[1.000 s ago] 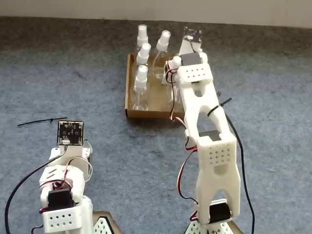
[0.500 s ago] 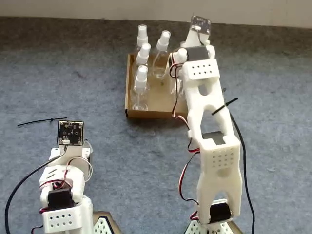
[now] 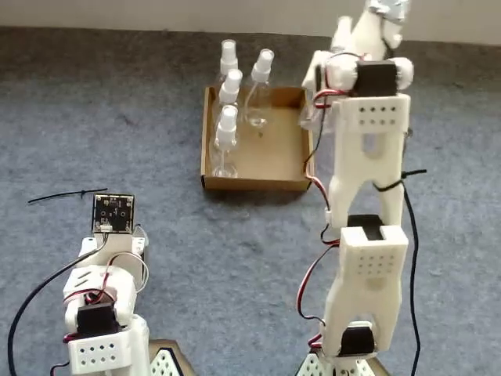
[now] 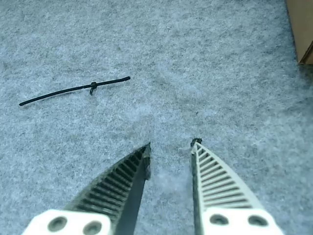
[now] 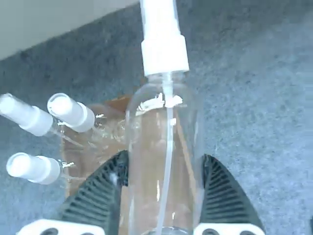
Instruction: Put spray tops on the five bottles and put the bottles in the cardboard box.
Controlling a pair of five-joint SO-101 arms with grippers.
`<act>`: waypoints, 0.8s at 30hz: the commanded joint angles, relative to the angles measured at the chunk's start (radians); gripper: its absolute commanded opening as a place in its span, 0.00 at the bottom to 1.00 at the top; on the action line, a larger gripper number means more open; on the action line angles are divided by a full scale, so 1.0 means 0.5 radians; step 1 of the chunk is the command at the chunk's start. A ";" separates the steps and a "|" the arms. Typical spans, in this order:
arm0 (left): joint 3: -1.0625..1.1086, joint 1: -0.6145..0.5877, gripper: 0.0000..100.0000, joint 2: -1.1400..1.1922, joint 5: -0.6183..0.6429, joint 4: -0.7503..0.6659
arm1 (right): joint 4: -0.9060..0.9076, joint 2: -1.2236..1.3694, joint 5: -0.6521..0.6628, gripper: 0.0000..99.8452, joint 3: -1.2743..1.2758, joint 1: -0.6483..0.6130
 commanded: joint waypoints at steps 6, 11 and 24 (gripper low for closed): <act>0.038 -0.035 0.13 -0.026 0.003 -0.003 | 0.084 -0.253 0.371 0.02 -0.634 0.048; 0.038 -0.035 0.13 -0.026 0.003 -0.003 | 0.084 -0.606 0.516 0.02 0.063 0.051; 0.038 -0.032 0.13 -0.026 0.003 0.000 | -0.772 -2.097 0.792 0.01 2.567 -0.109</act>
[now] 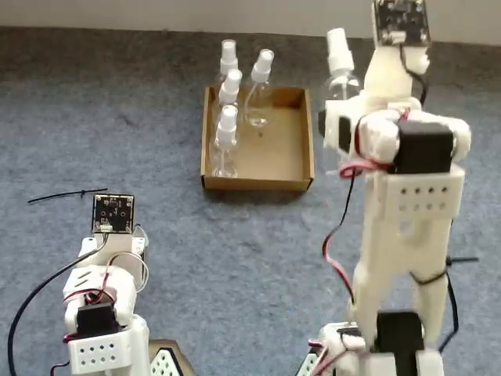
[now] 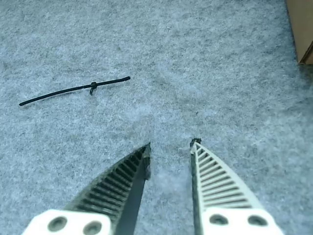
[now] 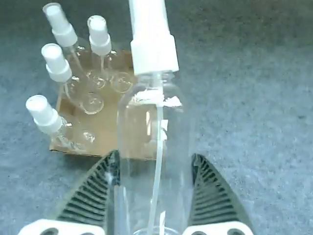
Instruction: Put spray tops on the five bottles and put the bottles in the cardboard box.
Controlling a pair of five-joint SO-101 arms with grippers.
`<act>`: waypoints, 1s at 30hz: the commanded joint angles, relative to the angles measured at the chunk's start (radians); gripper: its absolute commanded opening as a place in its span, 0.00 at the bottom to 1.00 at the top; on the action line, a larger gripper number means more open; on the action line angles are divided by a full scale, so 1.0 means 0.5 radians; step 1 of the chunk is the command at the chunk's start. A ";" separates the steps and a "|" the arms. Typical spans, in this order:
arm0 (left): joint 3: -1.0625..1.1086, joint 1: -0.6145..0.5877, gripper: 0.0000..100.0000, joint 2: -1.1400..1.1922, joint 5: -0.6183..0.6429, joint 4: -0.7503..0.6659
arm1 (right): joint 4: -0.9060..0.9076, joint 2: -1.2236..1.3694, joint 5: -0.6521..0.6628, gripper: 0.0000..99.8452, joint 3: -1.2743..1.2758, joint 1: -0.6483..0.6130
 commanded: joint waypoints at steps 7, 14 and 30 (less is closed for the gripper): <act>0.038 -0.032 0.13 -0.026 0.003 0.000 | -2.232 -0.723 0.095 0.01 2.177 -0.232; 0.038 -0.032 0.13 -0.026 0.003 -0.003 | -2.733 -0.578 0.423 0.01 2.401 -0.284; 0.038 -0.029 0.13 -0.026 0.003 -0.003 | -3.629 -0.539 0.021 0.00 2.573 -0.425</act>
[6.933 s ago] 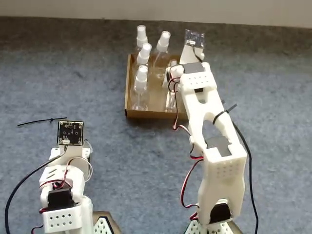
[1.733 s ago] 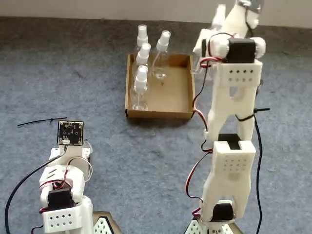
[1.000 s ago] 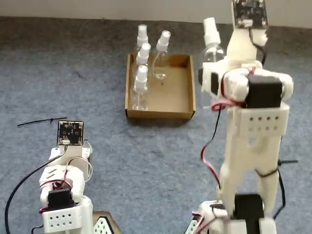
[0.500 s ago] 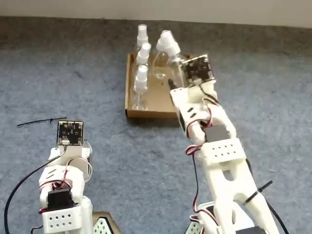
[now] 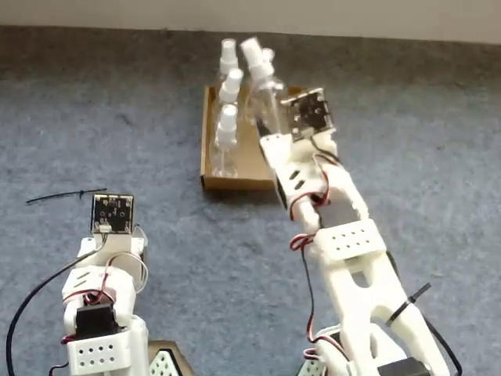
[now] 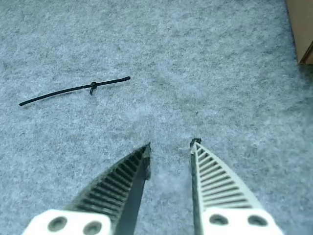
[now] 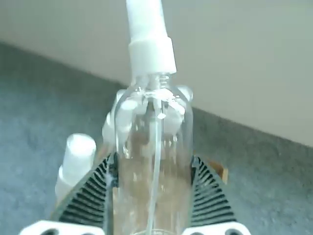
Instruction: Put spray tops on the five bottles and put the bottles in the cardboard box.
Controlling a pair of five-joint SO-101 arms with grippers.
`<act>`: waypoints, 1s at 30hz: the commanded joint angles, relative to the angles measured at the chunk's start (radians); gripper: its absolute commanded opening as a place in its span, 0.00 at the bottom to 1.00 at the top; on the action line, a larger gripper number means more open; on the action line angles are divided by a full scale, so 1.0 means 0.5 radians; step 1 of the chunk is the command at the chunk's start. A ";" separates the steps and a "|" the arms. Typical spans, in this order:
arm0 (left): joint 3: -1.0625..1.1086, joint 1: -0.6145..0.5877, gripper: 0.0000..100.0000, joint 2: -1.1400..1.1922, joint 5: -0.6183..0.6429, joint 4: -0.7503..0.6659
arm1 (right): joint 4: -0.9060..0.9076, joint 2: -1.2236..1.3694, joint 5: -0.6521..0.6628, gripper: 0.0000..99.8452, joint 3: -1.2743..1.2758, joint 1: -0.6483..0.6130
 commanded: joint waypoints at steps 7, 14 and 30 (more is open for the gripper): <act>0.038 -0.029 0.13 -0.026 0.003 -0.003 | -1.330 0.026 -0.319 0.00 0.695 -0.008; 0.038 -0.029 0.13 -0.026 0.003 -0.003 | -1.935 0.496 -0.319 0.00 0.692 0.032; 0.038 -0.035 0.13 -0.026 0.003 -0.003 | -2.549 0.928 -0.307 0.00 0.671 0.060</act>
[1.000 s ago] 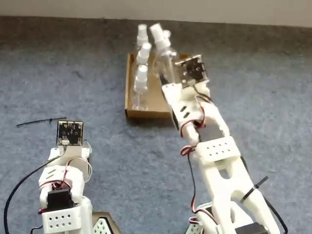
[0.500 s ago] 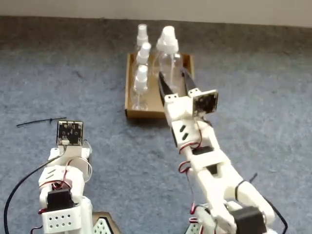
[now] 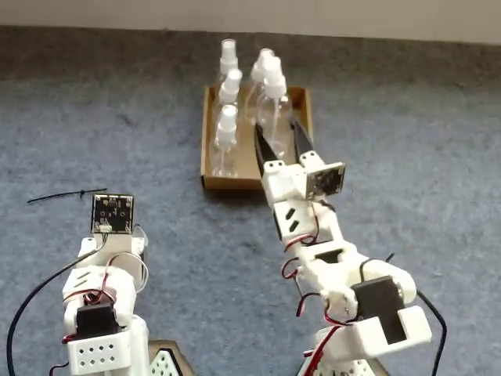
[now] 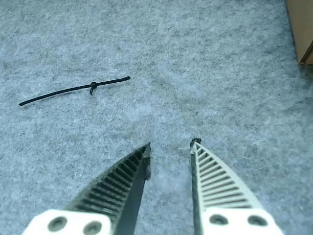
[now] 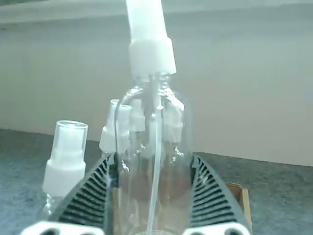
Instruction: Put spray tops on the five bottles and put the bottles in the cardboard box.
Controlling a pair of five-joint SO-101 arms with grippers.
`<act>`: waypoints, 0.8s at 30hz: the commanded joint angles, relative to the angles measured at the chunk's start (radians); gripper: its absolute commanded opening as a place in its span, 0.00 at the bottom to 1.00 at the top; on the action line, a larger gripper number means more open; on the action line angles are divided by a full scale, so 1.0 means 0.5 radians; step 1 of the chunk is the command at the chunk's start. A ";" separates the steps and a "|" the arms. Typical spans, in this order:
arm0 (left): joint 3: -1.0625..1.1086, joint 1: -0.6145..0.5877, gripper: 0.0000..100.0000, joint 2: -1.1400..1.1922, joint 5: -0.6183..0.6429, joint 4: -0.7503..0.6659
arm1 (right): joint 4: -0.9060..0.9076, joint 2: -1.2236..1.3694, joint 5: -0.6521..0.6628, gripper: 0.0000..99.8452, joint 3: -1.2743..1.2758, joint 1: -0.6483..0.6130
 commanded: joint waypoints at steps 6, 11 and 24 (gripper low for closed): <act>-0.072 -0.189 0.13 -0.032 -0.252 0.009 | 0.373 -0.704 -0.012 0.00 0.158 0.155; -0.339 -0.189 0.13 -0.023 -0.227 0.077 | 1.514 -1.468 -0.009 0.00 0.213 0.376; -2.263 0.370 0.13 1.204 -0.212 0.672 | 3.583 -3.064 -0.009 0.01 -0.130 -0.005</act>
